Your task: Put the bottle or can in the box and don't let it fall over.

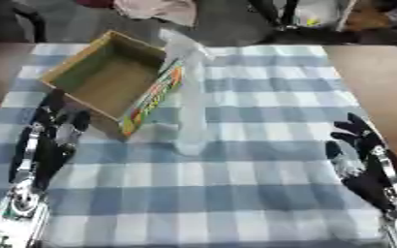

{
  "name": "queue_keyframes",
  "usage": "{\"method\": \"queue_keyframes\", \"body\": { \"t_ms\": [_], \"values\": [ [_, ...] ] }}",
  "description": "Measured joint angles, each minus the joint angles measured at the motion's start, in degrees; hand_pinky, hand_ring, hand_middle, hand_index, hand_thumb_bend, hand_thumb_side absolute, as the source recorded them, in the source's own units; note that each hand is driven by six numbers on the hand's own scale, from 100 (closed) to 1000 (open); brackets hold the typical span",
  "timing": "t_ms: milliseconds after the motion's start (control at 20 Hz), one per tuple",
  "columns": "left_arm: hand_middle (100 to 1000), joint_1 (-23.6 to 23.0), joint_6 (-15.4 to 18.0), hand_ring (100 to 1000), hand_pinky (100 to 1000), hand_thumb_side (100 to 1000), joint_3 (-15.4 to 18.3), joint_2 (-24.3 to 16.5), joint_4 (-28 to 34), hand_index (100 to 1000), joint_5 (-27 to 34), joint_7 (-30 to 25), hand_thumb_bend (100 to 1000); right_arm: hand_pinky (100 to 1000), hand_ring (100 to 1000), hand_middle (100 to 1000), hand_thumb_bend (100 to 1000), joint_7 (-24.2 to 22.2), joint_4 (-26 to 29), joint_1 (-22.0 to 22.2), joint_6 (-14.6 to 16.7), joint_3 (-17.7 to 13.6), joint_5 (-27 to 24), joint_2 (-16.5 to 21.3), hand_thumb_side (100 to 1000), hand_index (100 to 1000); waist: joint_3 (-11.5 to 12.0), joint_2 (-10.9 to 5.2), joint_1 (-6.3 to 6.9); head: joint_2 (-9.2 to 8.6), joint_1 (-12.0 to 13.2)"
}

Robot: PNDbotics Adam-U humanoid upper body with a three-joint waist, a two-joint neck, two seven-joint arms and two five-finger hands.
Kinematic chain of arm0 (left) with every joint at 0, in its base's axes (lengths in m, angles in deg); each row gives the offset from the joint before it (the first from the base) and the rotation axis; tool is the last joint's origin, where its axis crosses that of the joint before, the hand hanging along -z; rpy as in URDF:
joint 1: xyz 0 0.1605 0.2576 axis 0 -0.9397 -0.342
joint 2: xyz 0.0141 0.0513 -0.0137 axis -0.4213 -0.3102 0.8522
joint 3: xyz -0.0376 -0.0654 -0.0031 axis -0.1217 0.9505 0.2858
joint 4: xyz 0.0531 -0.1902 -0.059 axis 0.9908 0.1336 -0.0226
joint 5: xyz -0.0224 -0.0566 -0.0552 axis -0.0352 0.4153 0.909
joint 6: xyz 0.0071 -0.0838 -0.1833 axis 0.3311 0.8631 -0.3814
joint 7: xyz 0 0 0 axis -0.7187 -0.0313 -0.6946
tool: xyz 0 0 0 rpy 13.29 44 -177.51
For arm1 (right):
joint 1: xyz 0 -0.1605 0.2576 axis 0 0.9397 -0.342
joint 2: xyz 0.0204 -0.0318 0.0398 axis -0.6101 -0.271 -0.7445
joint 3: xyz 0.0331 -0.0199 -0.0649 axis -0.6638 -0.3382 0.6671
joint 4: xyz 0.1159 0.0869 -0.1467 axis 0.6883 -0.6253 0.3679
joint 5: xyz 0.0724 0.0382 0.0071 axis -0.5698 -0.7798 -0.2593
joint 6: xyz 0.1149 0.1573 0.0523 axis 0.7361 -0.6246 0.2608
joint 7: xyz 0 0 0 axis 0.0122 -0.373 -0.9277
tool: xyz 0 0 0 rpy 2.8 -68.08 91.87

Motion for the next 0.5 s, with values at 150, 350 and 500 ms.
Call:
{"method": "queue_keyframes", "body": {
  "t_ms": [150, 350, 500],
  "values": [
    [1000, 0.0, -0.04, 1000, 966, 649, 0.0, 0.0, 0.0, 953, 0.0, -0.04, 583, 976, 829, 852, 242, -0.03, 0.0, 0.0, 0.02, 0.0, -0.01, 0.0, 522, 1000, 0.0, 0.0, -0.01, 0.0, 0.0],
    [1000, 0.0, -0.05, 1000, 966, 649, 0.0, 0.0, 0.0, 953, -0.01, -0.05, 583, 977, 830, 852, 241, -0.11, 0.0, 0.01, 0.09, 0.0, -0.02, 0.0, 523, 1000, 0.01, 0.0, -0.06, 0.0, 0.01],
    [1000, 0.0, -0.06, 1000, 965, 649, 0.01, 0.0, 0.0, 953, -0.03, -0.06, 583, 977, 830, 852, 239, -0.15, 0.0, 0.01, 0.11, 0.0, -0.04, 0.0, 521, 1000, 0.03, 0.0, -0.1, 0.0, 0.02]
  ]
}}
